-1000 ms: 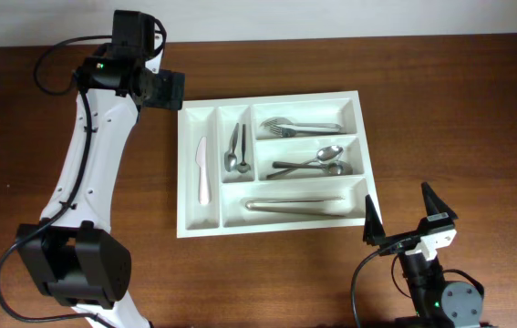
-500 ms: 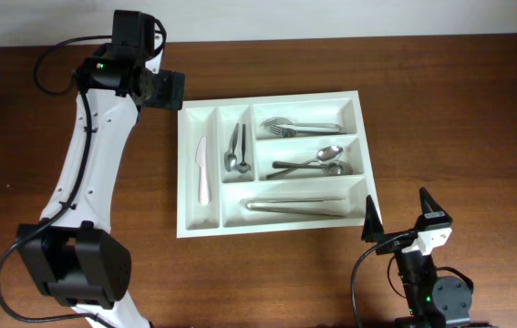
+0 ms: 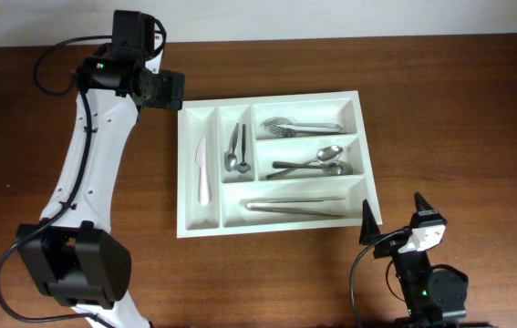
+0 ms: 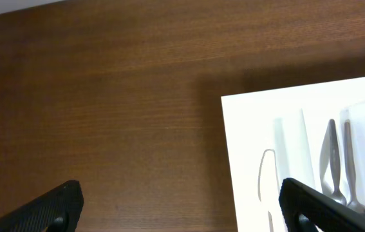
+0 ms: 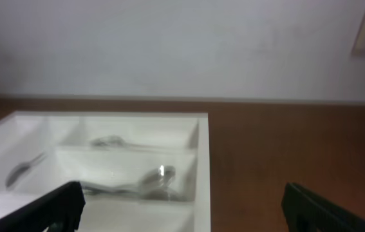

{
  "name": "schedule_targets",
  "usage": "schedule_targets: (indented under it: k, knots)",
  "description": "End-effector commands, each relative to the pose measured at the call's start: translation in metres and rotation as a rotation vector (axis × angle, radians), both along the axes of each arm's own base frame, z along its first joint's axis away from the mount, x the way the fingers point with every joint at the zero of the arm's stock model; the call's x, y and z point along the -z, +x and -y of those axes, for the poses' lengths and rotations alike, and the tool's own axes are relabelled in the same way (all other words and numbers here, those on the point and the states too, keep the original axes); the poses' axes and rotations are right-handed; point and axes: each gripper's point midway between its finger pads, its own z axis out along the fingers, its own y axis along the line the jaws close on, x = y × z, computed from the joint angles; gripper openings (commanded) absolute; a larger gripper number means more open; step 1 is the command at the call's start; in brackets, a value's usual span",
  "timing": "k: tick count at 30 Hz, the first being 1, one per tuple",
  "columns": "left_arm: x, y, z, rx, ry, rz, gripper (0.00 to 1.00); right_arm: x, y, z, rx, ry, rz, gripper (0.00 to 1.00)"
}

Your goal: Pack container

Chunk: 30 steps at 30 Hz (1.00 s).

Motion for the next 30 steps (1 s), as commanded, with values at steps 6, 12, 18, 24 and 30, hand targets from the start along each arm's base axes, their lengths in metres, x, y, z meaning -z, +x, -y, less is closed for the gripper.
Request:
schedule_targets:
  k: [6,12,18,24,30]
  knots:
    - [-0.022,-0.001,-0.001,-0.013,-0.01,0.051,0.99,0.007,0.0,0.002,0.014,0.006,-0.023,0.99]
    - [-0.022,-0.001,-0.001,-0.013,-0.01,0.051,0.99,0.007,0.0,0.002,0.014,0.006,-0.023,0.99]
    - [-0.021,-0.001,-0.001,-0.013,-0.01,0.048,0.99,0.007,0.0,0.002,0.014,0.006,-0.023,0.99]
    - [-0.085,-0.023,0.007,0.009,-0.027,0.191,0.99,0.007,0.0,0.002,0.014,0.006,-0.023,0.99]
    - [-0.21,-0.1,-0.009,-0.014,-0.045,0.501,0.99,0.007,0.0,0.002,0.014,0.006,-0.023,0.99]
